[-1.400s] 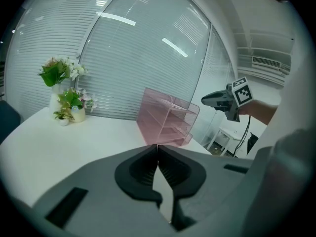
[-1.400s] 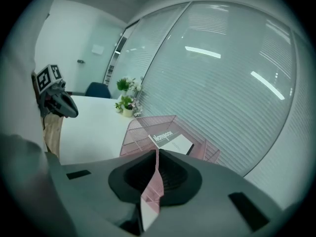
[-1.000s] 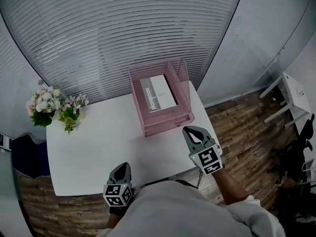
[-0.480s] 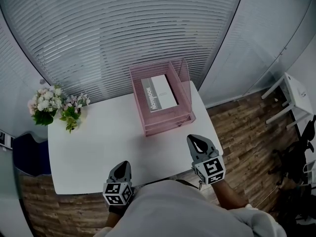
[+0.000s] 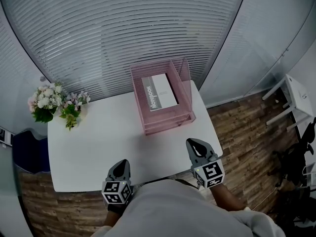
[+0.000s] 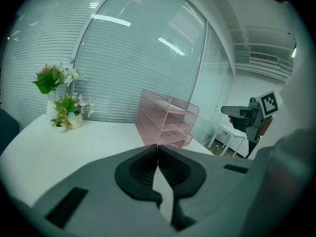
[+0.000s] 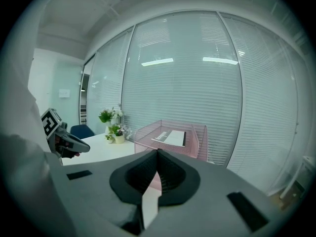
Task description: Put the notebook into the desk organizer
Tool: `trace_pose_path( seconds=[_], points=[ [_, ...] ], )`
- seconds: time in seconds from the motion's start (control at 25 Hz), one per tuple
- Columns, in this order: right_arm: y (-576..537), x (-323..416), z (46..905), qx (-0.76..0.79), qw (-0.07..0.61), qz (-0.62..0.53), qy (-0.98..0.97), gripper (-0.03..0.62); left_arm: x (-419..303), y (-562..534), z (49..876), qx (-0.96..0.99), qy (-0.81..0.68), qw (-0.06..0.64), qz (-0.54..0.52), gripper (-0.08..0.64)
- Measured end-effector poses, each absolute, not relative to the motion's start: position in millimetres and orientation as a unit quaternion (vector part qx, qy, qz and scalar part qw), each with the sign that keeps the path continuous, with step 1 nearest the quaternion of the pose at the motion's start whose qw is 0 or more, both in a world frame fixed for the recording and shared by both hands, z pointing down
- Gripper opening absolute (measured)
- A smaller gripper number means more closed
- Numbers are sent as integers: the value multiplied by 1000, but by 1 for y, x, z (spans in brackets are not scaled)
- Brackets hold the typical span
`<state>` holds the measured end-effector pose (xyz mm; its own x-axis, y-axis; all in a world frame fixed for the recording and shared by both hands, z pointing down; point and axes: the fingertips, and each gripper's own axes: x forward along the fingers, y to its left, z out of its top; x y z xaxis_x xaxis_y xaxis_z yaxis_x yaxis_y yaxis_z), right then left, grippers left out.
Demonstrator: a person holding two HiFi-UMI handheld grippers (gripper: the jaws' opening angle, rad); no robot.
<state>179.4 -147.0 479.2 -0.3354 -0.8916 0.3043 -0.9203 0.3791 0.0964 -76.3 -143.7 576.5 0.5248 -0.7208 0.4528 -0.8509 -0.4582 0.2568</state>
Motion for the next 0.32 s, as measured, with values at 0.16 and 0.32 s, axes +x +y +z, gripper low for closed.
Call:
trace_pose_path(
  seconds=[0.16,0.32],
  points=[
    [-147,182,478,553,154,47,-817,12,-74,-142,576,841,-468,231,140,10],
    [-145,184,477,553,153,55,-817,12,-72,-140,576,840,-470,232,140,9]
  ],
)
